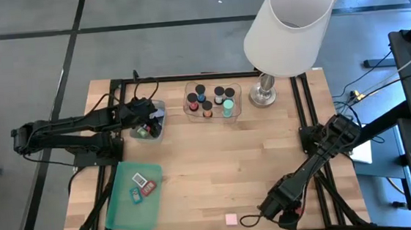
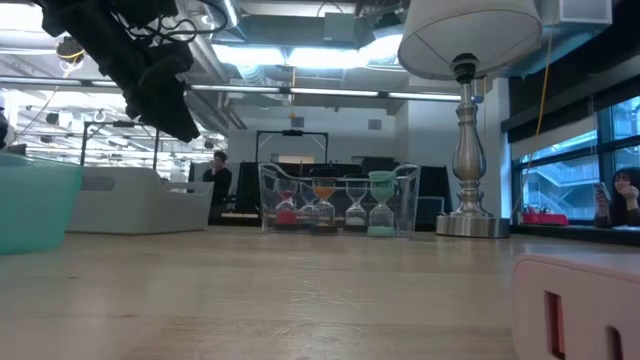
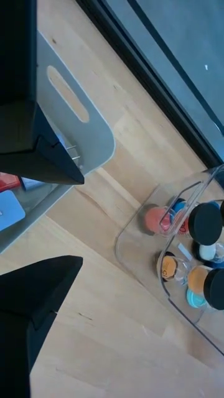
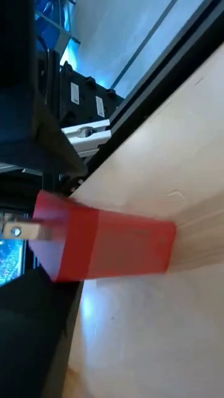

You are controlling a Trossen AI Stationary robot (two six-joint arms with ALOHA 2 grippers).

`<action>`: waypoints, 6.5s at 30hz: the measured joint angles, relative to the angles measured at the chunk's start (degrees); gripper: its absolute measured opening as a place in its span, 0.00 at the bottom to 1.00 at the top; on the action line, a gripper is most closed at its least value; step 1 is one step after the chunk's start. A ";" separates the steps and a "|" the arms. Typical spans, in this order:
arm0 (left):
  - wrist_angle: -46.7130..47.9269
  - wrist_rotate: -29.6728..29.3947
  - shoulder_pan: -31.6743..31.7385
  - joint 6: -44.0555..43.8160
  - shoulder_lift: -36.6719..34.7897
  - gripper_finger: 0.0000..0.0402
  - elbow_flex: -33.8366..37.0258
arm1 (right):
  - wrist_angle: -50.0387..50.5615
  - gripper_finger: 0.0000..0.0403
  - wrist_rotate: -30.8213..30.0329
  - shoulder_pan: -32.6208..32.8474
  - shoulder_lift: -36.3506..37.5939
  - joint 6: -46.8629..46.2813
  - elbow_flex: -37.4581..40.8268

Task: Pick & Place Office items
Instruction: Put the red charger adapter into the gray bin, then put the pink charger adapter into the gray bin

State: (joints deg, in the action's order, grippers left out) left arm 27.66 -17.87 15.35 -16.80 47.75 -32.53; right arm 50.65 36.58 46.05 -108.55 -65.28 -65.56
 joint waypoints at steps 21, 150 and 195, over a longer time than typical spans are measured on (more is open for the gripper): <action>-12.87 11.17 0.00 13.61 -2.51 0.45 0.00 | 10.07 0.31 -29.27 -0.88 1.56 3.21 -12.42; -3.42 -23.51 -11.44 -27.02 4.76 0.34 12.59 | -0.11 0.82 -46.85 -9.82 -5.10 25.00 -32.17; -3.89 -9.35 -11.50 -19.91 4.74 0.55 2.69 | -10.65 0.73 -40.22 -6.85 -20.50 31.69 -32.17</action>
State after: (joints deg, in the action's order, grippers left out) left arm 23.77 -27.22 3.86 -36.71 52.49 -29.85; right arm 39.99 -3.64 39.21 -129.05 -33.59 -97.73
